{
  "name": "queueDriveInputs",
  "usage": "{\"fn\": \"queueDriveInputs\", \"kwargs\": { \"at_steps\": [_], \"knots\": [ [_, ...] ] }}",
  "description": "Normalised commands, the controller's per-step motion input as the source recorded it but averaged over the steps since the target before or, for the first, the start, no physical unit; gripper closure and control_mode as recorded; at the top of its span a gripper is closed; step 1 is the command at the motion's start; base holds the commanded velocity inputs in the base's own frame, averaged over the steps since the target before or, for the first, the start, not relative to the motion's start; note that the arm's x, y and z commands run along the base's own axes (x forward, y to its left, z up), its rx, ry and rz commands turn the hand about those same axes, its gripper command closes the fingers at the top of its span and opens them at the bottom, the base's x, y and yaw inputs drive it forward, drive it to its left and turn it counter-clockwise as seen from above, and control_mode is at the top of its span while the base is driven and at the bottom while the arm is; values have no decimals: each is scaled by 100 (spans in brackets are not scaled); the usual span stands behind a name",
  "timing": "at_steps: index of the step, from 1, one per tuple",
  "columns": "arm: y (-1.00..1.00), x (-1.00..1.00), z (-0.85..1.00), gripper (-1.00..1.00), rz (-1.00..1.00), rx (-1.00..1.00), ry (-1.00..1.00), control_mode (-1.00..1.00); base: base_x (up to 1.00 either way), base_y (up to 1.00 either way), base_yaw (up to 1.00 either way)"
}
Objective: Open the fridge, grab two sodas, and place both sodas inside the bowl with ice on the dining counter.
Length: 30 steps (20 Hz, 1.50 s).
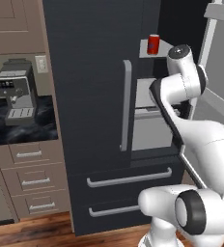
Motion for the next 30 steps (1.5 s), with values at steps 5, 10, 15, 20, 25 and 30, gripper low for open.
{"fn": "queueDriveInputs", "kwargs": {
  "at_steps": [5, 10, 15, 20, 25, 30],
  "knots": [
    [83, -19, -19, -100, 16, 16, -11, -100, 0, 0, 0],
    [82, -9, 1, -100, 13, 4, -2, -100, 0, 0, 0],
    [77, 2, 5, -100, 9, 2, 0, -100, 0, 0, 0],
    [35, 27, 0, -100, 12, 9, -6, -100, 0, 0, 0],
    [6, 36, 0, -100, 9, 9, -8, -100, 0, 0, 0],
    [0, 31, 0, -100, 2, 6, -9, -100, 0, 0, 0]
  ]
}}
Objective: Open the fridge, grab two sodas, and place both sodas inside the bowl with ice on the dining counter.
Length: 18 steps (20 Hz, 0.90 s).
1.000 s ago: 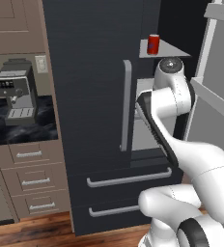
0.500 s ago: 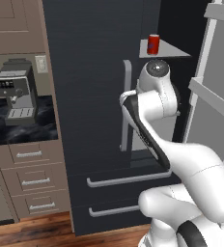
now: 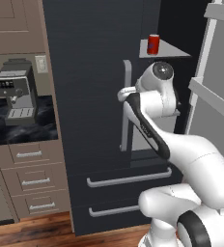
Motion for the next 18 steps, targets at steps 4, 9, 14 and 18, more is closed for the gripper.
{"fn": "queueDriveInputs", "kwargs": {
  "at_steps": [4, 9, 14, 18],
  "knots": [
    [1, 31, -2, -100, 0, 4, -6, -100, 0, 0, 0],
    [4, 42, -4, -100, 0, 3, 0, -100, 0, 0, 0],
    [5, 41, -5, -100, 0, 1, 0, -100, 0, 0, 0],
    [0, 41, -8, -100, 0, 0, 0, -100, 0, 0, 0]
  ]
}}
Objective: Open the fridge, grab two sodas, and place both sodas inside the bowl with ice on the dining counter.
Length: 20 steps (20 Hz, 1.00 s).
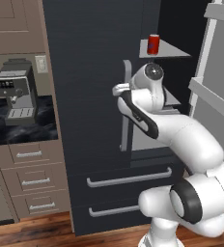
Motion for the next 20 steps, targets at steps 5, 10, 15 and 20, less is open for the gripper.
{"fn": "queueDriveInputs", "kwargs": {
  "at_steps": [5, 10, 15, 20],
  "knots": [
    [0, 45, -8, -100, 0, 1, 0, -100, 0, 0, 0],
    [0, 40, -12, -100, 0, 2, 0, -100, 0, 0, 0],
    [3, 46, -24, -100, 0, 2, 0, -100, 0, 0, 0],
    [20, 48, -31, 100, 0, -2, 4, -100, 0, 0, 0]
  ]
}}
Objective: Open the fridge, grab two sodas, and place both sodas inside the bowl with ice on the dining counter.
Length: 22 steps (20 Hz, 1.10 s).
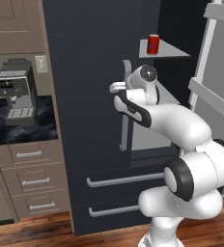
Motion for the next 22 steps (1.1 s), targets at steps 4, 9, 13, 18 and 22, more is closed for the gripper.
{"fn": "queueDriveInputs", "kwargs": {
  "at_steps": [4, 9, 13, 18, 22],
  "knots": [
    [7, 1, -7, 100, 0, 0, 1, -100, 0, 0, 0],
    [26, -48, -3, 100, 5, 0, 0, -100, 0, 0, 0],
    [35, -82, -6, 100, 7, 0, 0, -100, 0, 0, 0],
    [48, -91, -7, 100, 7, -3, 0, -100, 0, 0, 0],
    [64, -93, -9, 100, 11, -8, 4, -100, 0, 0, 0]
  ]
}}
